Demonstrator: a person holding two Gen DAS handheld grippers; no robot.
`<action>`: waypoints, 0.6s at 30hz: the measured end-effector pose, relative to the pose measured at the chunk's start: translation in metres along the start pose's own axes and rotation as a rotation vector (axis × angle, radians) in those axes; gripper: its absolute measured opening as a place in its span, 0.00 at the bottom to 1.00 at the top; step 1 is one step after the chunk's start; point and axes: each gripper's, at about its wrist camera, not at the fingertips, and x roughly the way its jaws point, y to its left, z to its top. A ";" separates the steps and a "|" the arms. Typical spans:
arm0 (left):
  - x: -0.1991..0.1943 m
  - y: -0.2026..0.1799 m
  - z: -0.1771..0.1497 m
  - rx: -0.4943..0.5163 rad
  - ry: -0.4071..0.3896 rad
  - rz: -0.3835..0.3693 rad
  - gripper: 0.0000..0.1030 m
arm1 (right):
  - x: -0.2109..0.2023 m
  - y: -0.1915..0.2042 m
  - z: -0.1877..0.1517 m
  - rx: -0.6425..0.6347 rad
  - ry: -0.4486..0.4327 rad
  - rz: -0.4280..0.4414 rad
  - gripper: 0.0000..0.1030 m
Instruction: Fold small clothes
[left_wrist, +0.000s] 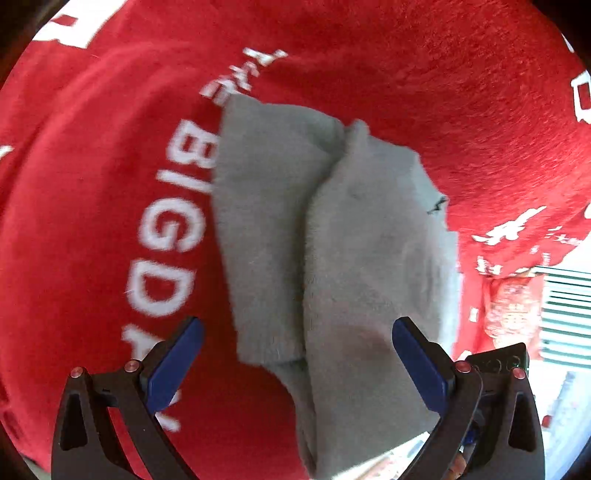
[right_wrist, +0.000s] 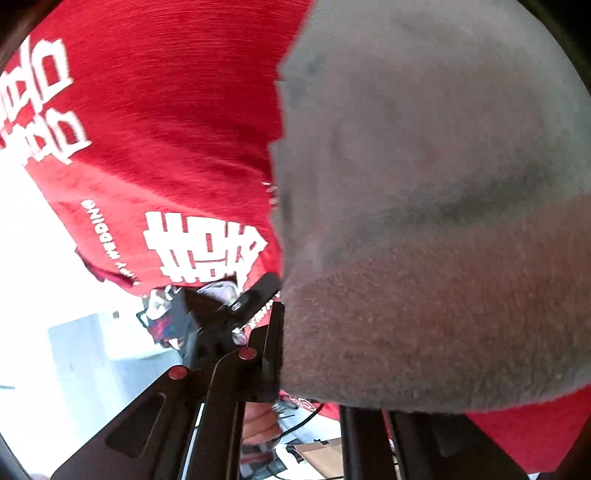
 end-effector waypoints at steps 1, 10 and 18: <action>0.004 -0.003 0.001 0.001 0.011 -0.020 0.99 | -0.003 0.005 0.002 -0.016 0.001 0.006 0.09; 0.032 -0.053 0.013 0.103 0.026 0.019 0.99 | 0.004 0.004 -0.006 -0.094 0.085 -0.091 0.09; 0.050 -0.070 0.004 0.204 0.018 0.179 0.92 | -0.011 -0.002 -0.021 -0.214 0.283 -0.312 0.64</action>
